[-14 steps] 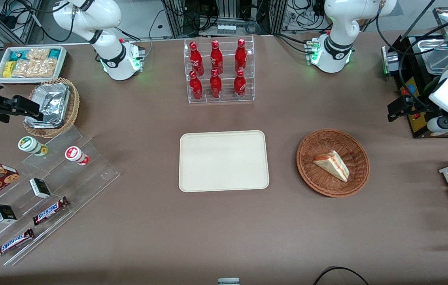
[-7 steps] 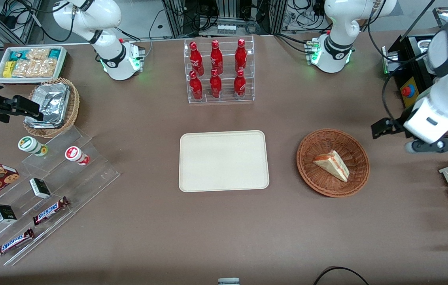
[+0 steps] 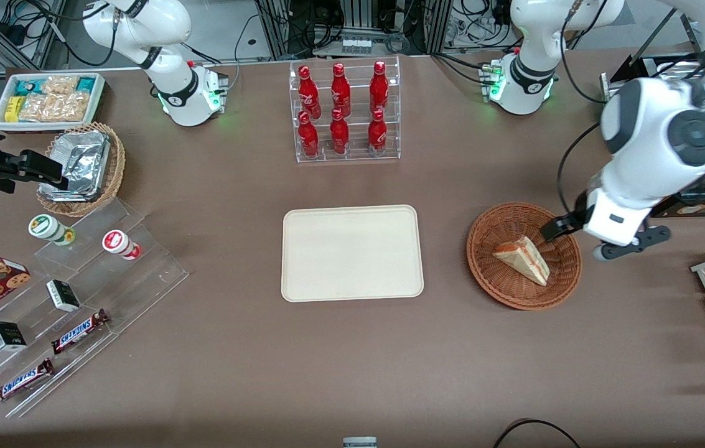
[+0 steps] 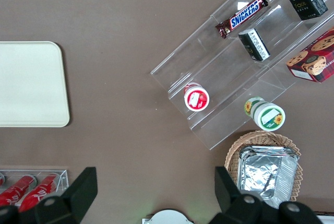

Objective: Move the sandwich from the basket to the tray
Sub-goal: 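Lower the open left gripper around the wrapped sandwich and close it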

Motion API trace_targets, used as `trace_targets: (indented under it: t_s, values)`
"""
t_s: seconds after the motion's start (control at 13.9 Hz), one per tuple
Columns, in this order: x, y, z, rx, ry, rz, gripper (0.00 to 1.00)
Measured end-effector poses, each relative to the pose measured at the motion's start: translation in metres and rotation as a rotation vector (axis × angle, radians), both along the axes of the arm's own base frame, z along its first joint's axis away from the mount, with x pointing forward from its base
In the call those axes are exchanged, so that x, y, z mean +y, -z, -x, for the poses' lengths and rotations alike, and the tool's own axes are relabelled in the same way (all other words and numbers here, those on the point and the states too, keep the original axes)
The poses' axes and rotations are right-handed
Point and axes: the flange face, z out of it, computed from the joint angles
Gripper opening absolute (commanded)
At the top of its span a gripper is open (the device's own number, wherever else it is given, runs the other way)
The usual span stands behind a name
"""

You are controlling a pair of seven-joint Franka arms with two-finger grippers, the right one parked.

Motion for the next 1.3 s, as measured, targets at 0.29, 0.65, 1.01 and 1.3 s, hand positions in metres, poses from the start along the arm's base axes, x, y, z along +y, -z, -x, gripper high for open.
trace_targets:
  t_s: [0.29,0.65,1.01,1.3]
  values:
    - [-0.007,0.045,0.014,-0.044,-0.250,0.021,1.00]
    - [-0.004,0.092,0.026,-0.046,-0.430,0.037,1.00]
    - [-0.005,0.131,0.023,-0.017,-0.501,0.042,1.00]
    - [-0.005,0.162,0.021,0.003,-0.520,0.046,0.98]
